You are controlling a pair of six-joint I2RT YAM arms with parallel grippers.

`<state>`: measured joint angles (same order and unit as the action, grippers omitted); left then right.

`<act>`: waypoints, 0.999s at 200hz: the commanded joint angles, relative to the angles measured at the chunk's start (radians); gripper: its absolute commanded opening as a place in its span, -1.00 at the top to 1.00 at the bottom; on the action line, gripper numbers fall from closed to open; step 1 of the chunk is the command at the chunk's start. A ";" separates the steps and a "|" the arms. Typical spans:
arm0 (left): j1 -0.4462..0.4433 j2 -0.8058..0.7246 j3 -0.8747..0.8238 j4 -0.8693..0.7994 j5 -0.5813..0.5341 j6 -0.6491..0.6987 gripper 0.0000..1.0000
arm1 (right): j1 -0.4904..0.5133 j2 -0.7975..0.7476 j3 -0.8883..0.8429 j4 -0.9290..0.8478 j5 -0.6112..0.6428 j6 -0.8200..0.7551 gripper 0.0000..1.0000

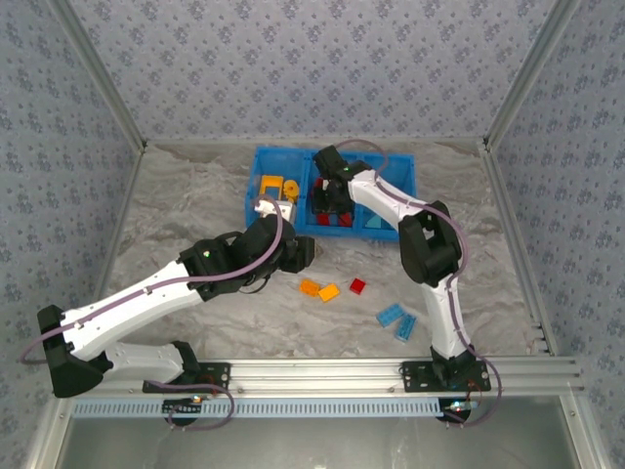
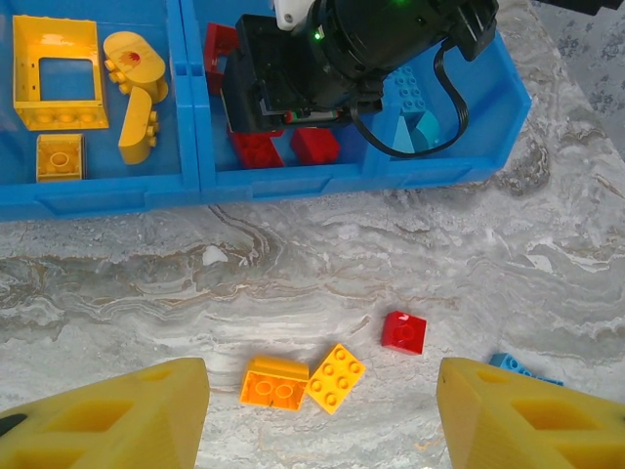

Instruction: Sort the legos into containers by color

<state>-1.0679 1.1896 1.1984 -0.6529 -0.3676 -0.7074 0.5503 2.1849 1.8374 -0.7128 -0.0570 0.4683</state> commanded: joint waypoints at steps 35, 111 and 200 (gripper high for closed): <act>-0.010 -0.003 0.020 0.009 -0.020 -0.011 -0.27 | -0.008 0.024 0.042 0.003 -0.096 0.010 0.12; -0.015 -0.003 0.017 0.000 -0.031 -0.018 -0.27 | -0.010 -0.056 -0.038 0.064 -0.110 0.007 0.10; -0.016 -0.022 -0.014 -0.090 -0.010 -0.068 -0.29 | 0.109 -0.609 -0.403 0.107 0.162 -0.057 0.04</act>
<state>-1.0760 1.1881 1.1957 -0.6807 -0.3748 -0.7395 0.6151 1.7599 1.5433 -0.6014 -0.0116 0.4431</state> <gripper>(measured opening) 0.641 0.471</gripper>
